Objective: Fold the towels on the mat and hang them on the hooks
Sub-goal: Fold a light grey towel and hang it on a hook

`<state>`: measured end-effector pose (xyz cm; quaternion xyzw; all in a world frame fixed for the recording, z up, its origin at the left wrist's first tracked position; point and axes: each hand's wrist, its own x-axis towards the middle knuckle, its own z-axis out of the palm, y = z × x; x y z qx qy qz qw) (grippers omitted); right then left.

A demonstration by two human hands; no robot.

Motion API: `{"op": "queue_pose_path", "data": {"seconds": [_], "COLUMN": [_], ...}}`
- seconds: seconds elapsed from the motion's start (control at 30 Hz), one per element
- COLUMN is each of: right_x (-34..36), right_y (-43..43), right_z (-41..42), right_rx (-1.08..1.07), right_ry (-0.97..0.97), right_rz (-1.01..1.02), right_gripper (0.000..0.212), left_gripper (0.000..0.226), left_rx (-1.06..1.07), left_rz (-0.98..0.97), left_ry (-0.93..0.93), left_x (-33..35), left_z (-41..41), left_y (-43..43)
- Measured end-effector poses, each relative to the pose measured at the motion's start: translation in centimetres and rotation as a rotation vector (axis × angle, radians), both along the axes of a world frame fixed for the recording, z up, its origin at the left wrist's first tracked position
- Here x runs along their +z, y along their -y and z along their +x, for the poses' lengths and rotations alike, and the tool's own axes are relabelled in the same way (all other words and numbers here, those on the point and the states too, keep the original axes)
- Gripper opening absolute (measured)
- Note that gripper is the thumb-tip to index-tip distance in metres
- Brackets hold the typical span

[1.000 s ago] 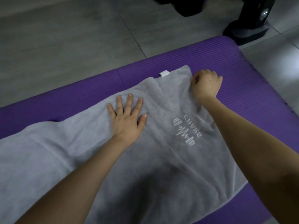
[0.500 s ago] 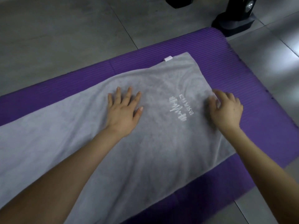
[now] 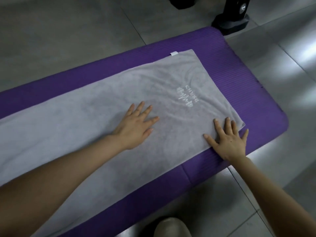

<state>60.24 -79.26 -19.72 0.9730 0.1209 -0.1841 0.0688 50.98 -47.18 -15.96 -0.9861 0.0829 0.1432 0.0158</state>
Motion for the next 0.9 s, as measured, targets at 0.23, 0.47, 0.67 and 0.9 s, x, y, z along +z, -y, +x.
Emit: {"op": "queue_pose_path", "data": {"seconds": [0.23, 0.47, 0.67, 0.9], "right_x": [2.6, 2.5, 1.6, -0.4], "right_y": [-8.7, -18.8, -24.4, -27.1], "right_z": [-8.6, -19.2, -23.5, -26.8], "right_rx": [0.174, 0.676, 0.963, 1.226], "right_ry": [0.023, -0.058, -0.171, -0.171], "right_rz": [0.167, 0.436, 0.624, 0.597], "right_gripper": [0.075, 0.05, 0.039, 0.043], "left_gripper": [0.049, 0.04, 0.029, 0.02], "left_rx": [-0.21, -0.188, 0.566, 0.909], "left_rz": [0.232, 0.083, -0.077, -0.231], "left_ry": [-0.096, -0.009, 0.166, 0.074], "left_x": [6.5, 9.7, 5.8, -0.4], "left_z": [-4.6, -17.6, -32.4, -43.9], "left_y": [-4.8, -14.3, -17.9, -15.1]}}
